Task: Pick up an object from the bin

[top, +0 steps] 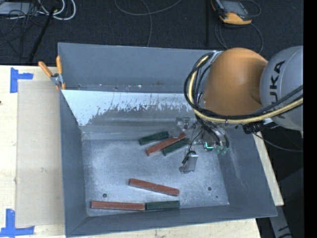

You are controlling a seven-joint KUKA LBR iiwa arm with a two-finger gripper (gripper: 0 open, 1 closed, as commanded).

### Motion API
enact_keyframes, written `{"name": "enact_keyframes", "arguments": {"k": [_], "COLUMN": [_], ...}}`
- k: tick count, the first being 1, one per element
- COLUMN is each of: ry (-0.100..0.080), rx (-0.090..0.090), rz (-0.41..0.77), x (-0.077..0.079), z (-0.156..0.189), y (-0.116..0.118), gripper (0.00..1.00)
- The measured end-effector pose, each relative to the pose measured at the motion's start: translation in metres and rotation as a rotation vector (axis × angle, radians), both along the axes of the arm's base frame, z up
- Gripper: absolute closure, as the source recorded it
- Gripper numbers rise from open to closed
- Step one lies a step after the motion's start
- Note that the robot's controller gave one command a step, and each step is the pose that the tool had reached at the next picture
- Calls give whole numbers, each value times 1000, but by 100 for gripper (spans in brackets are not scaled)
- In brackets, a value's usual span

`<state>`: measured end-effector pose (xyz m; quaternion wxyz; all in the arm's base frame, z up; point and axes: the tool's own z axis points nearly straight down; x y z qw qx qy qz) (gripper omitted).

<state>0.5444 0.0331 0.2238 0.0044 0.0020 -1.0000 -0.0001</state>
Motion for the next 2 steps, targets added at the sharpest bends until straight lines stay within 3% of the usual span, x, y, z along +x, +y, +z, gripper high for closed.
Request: {"name": "enact_keyframes", "arguments": {"k": [1,2], "ry": [2,-4], "rx": [0,1], "rz": [54,57], "x": [-18,-41], "z": [-126,-153], "y": [21,61], "gripper": [0,0]}}
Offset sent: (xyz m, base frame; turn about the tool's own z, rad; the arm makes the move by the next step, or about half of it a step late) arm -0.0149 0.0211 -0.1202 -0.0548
